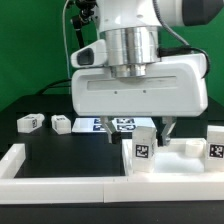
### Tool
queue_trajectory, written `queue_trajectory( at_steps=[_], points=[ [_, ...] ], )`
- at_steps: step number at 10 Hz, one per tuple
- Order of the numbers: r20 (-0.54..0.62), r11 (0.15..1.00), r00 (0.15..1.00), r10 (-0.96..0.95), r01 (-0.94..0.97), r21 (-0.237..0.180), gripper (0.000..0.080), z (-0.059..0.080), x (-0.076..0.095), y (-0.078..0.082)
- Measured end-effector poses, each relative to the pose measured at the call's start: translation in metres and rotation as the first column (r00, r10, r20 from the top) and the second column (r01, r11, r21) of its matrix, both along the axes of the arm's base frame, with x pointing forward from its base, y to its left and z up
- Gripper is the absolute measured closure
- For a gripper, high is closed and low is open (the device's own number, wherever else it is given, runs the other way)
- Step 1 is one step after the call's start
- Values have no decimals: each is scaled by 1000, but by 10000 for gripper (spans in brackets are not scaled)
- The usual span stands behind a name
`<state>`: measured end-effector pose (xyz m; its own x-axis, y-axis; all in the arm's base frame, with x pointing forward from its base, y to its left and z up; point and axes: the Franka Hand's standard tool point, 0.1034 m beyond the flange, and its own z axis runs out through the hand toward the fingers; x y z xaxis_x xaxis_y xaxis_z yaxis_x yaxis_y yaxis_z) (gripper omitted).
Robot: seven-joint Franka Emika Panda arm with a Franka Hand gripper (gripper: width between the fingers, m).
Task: Assemble square table
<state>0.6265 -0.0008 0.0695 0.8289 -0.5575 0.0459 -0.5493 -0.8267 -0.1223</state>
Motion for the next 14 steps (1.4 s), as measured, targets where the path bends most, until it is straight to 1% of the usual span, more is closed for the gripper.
queue_trajectory(
  at_steps=[1, 2, 3, 4, 5, 6, 7, 8, 9, 10, 11, 12, 13, 14],
  points=[
    [-1, 1000, 1000, -7, 7, 0, 179, 0, 0, 0],
    [-2, 1000, 1000, -19, 19, 2, 360, 0, 0, 0],
    [-10, 994, 994, -106, 106, 11, 360, -1, 0, 0],
    [-15, 987, 987, -161, 161, 16, 512, -1, 0, 0],
    [-19, 979, 979, -201, 201, 20, 511, -1, 0, 0],
    [-31, 947, 948, -318, 319, 29, 511, -2, 0, 0],
    [-47, 894, 895, -445, 446, 36, 511, -2, 0, -1],
    [-71, 810, 811, -581, 585, 43, 511, -2, -1, -1],
    [-106, 688, 688, -717, 724, 43, 511, -2, -1, -1],
    [-152, 526, 527, -836, 849, 50, 511, -2, 0, 1],
    [-192, 340, 347, -918, 938, 68, 508, -2, 0, 1],
    [-206, 235, 245, -948, 969, 72, 508, -2, -2, 1],
    [-205, 168, 178, -962, 984, 65, 508, -2, -3, 2],
    [-199, 154, 164, -966, 986, 61, 508, -1, -2, 4]
  ],
)
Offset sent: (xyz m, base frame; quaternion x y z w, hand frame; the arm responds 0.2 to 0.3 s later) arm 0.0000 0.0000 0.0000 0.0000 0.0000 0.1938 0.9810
